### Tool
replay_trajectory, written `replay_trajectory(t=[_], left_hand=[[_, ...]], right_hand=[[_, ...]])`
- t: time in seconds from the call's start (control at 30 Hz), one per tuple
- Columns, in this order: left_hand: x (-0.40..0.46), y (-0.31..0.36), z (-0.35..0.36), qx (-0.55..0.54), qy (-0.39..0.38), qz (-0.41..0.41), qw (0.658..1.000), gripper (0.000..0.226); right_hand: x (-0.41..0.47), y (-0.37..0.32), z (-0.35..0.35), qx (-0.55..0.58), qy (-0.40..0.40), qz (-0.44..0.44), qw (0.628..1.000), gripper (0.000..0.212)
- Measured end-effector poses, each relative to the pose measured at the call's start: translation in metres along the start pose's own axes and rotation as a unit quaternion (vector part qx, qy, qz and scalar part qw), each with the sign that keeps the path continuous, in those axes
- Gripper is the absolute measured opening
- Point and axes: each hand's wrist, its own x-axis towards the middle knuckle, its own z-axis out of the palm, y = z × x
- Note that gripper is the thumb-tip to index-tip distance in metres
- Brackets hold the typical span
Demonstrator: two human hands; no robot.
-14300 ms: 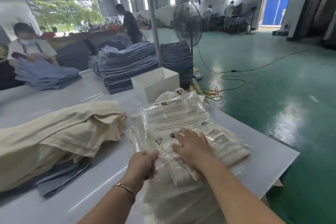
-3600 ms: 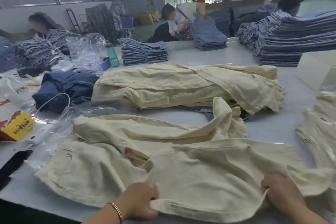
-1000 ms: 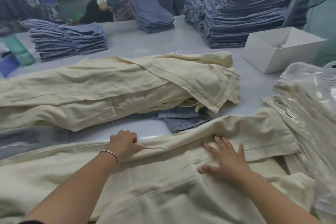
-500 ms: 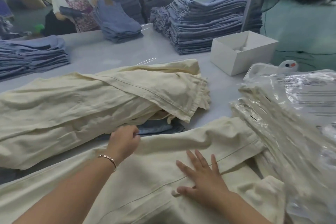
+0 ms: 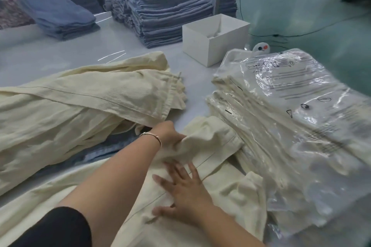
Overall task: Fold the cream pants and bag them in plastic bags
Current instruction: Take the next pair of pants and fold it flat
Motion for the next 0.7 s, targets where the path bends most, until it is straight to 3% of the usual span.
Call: replay_trajectory(t=[0.17,0.23,0.27,0.33,0.4,0.43,0.57,0.7], left_hand=[[0.005,0.01,-0.005,0.016,-0.183,-0.036,0.982,0.033],[0.007,0.02,-0.001,0.023,-0.188,-0.019,0.982,0.023],[0.009,0.025,-0.003,0.029,-0.153,-0.003,0.988,0.018],[0.013,0.031,-0.016,0.07,0.02,0.029,0.997,0.011],[0.017,0.033,-0.04,0.073,0.214,0.022,0.974,0.013],[0.02,0.032,-0.05,0.048,0.261,0.014,0.964,0.015],[0.02,0.035,-0.05,-0.042,0.26,0.004,0.965,0.029],[-0.021,0.049,0.002,-0.044,0.245,0.117,0.961,0.012]], right_hand=[[-0.002,0.001,0.002,0.006,0.015,0.003,1.0,0.082],[-0.002,0.001,0.002,0.007,0.012,0.003,1.0,0.083],[-0.002,0.001,0.003,0.012,0.009,0.003,1.0,0.083],[-0.001,0.002,0.006,0.018,0.007,0.003,1.0,0.084],[-0.001,0.002,0.008,0.009,0.012,-0.001,1.0,0.085],[-0.001,0.003,0.009,0.006,0.014,-0.003,1.0,0.086],[-0.001,0.004,0.009,0.002,0.018,-0.002,1.0,0.085],[-0.002,0.003,0.003,-0.009,0.01,-0.003,1.0,0.084]])
